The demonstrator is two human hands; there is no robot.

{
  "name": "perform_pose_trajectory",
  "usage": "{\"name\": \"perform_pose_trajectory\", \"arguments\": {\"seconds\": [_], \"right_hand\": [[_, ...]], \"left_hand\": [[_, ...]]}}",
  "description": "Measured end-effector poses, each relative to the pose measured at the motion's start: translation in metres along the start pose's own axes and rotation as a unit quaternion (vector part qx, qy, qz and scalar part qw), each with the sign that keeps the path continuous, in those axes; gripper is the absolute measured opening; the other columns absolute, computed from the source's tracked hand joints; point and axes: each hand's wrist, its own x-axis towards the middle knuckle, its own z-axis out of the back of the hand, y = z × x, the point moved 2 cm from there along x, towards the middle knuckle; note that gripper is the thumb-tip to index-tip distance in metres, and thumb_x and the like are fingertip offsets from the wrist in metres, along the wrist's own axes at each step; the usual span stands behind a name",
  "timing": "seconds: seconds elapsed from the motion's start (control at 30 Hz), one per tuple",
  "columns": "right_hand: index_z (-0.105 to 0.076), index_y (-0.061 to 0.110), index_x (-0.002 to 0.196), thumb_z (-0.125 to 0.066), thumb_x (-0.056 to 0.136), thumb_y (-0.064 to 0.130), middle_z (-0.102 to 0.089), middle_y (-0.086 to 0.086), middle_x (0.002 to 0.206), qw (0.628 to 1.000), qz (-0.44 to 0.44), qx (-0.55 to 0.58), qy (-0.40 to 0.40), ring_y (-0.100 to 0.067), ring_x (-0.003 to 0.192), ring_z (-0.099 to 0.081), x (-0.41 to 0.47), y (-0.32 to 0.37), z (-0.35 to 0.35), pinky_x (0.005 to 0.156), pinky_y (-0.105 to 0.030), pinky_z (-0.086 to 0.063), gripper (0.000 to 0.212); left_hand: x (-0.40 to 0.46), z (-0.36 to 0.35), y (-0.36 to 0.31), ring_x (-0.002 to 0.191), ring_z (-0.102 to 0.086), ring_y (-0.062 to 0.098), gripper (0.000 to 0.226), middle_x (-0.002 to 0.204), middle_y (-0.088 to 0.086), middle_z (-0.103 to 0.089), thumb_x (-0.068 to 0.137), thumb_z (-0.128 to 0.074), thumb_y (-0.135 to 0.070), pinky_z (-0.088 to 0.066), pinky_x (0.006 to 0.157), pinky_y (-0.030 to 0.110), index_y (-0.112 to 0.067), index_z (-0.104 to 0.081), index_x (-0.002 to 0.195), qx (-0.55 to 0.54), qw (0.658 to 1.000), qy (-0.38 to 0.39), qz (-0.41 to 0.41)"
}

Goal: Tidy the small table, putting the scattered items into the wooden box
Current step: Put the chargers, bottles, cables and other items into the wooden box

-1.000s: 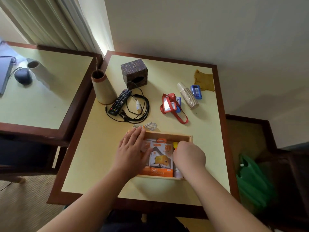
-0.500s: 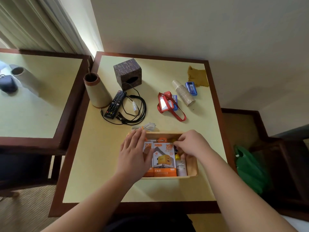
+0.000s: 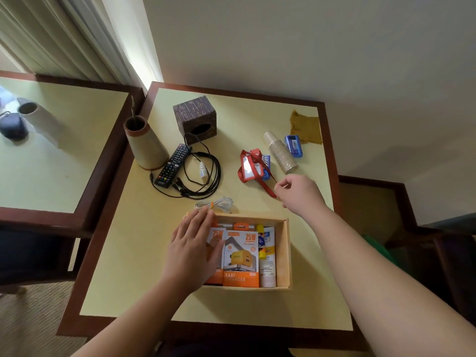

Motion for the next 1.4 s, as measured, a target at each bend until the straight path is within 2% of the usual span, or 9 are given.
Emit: {"name": "perform_pose_trajectory", "arguments": {"seconds": [0.23, 0.47, 0.53, 0.63, 0.87, 1.07, 1.17, 1.27, 1.4], "right_hand": [[-0.073, 0.026, 0.099, -0.064, 0.097, 0.033, -0.07, 0.003, 0.097, 0.994, 0.051, -0.093, 0.027, -0.017, 0.087, -0.064, 0.054, 0.022, -0.029, 0.077, -0.037, -0.061, 0.012], [-0.072, 0.021, 0.097, -0.061, 0.098, 0.039, -0.071, 0.0, 0.094, 0.979, 0.157, -0.093, 0.087, -0.021, 0.087, -0.064, 0.078, 0.098, -0.089, 0.065, -0.029, -0.045, 0.021], [-0.071, 0.02, 0.091, -0.06, 0.098, 0.038, -0.071, -0.002, 0.091, 0.977, 0.174, -0.081, 0.094, -0.025, 0.087, -0.065, 0.083, 0.117, -0.107, 0.069, -0.033, -0.051, 0.022], [-0.066, 0.017, 0.088, -0.06, 0.095, 0.036, -0.069, -0.005, 0.091, 0.972, 0.173, -0.121, 0.101, -0.029, 0.087, -0.065, 0.091, 0.137, -0.13, 0.069, -0.034, -0.05, 0.022], [-0.065, 0.01, 0.114, -0.048, 0.106, 0.043, -0.062, -0.009, 0.096, 0.969, 0.084, -0.225, 0.064, -0.029, 0.083, -0.057, 0.1, 0.131, -0.157, 0.063, -0.035, -0.043, 0.038], [-0.065, 0.012, 0.112, -0.062, 0.099, 0.024, -0.063, -0.007, 0.092, 0.963, 0.091, -0.248, 0.049, -0.027, 0.079, -0.061, 0.097, 0.116, -0.155, 0.062, -0.032, -0.048, 0.018], [-0.06, 0.016, 0.119, -0.058, 0.1, 0.02, -0.066, -0.007, 0.104, 0.954, 0.163, -0.25, 0.036, -0.027, 0.083, -0.06, 0.094, 0.122, -0.15, 0.064, -0.034, -0.049, 0.02], [-0.059, 0.019, 0.127, -0.055, 0.101, 0.031, -0.067, -0.005, 0.117, 0.938, 0.26, -0.217, 0.07, -0.029, 0.099, -0.064, 0.088, 0.136, -0.154, 0.077, -0.039, -0.056, 0.03], [-0.059, 0.019, 0.127, -0.064, 0.095, 0.045, -0.061, -0.007, 0.122, 0.936, 0.243, -0.223, 0.121, -0.03, 0.106, -0.063, 0.085, 0.147, -0.174, 0.079, -0.04, -0.054, 0.042]], "left_hand": [[0.001, 0.002, -0.003, 0.155, 0.006, 0.002, 0.08, 0.171, -0.013, -0.015, 0.098, -0.04, -0.067, -0.005, 0.126, 0.035, -0.03, -0.015, 0.165, 0.007, 1.0, 0.019, 0.019], [0.001, -0.001, -0.001, 0.158, -0.01, 0.011, 0.079, 0.17, -0.011, -0.021, 0.098, -0.046, -0.065, -0.014, 0.127, 0.036, -0.026, -0.025, 0.164, -0.002, 1.0, 0.004, 0.024], [0.001, -0.001, 0.0, 0.158, -0.014, 0.012, 0.08, 0.17, -0.01, -0.023, 0.097, -0.047, -0.065, -0.017, 0.127, 0.037, -0.026, -0.027, 0.163, -0.004, 1.0, 0.001, 0.023], [0.001, -0.001, 0.0, 0.158, -0.015, 0.013, 0.081, 0.17, -0.01, -0.024, 0.096, -0.049, -0.066, -0.02, 0.127, 0.039, -0.026, -0.028, 0.163, -0.004, 1.0, -0.003, 0.02], [0.0, 0.0, -0.002, 0.159, -0.01, 0.014, 0.083, 0.17, -0.009, -0.022, 0.096, -0.044, -0.069, -0.016, 0.127, 0.04, -0.028, -0.024, 0.164, 0.01, 1.0, 0.011, 0.022], [0.001, 0.004, -0.004, 0.158, -0.01, 0.012, 0.083, 0.17, -0.008, -0.023, 0.095, -0.043, -0.07, -0.014, 0.126, 0.037, -0.025, -0.025, 0.164, 0.015, 1.0, 0.013, 0.02], [0.001, 0.006, -0.006, 0.158, -0.008, 0.01, 0.084, 0.17, -0.007, -0.023, 0.095, -0.043, -0.07, -0.011, 0.126, 0.036, -0.024, -0.026, 0.164, 0.018, 1.0, 0.014, 0.018], [0.001, 0.007, -0.006, 0.157, -0.005, 0.008, 0.084, 0.17, -0.006, -0.024, 0.095, -0.043, -0.07, -0.01, 0.126, 0.036, -0.023, -0.027, 0.163, 0.016, 1.0, 0.013, 0.016], [0.001, 0.006, -0.005, 0.157, -0.005, 0.008, 0.083, 0.169, -0.005, -0.026, 0.095, -0.046, -0.068, -0.012, 0.126, 0.037, -0.022, -0.03, 0.162, 0.007, 1.0, 0.002, 0.012]]}}
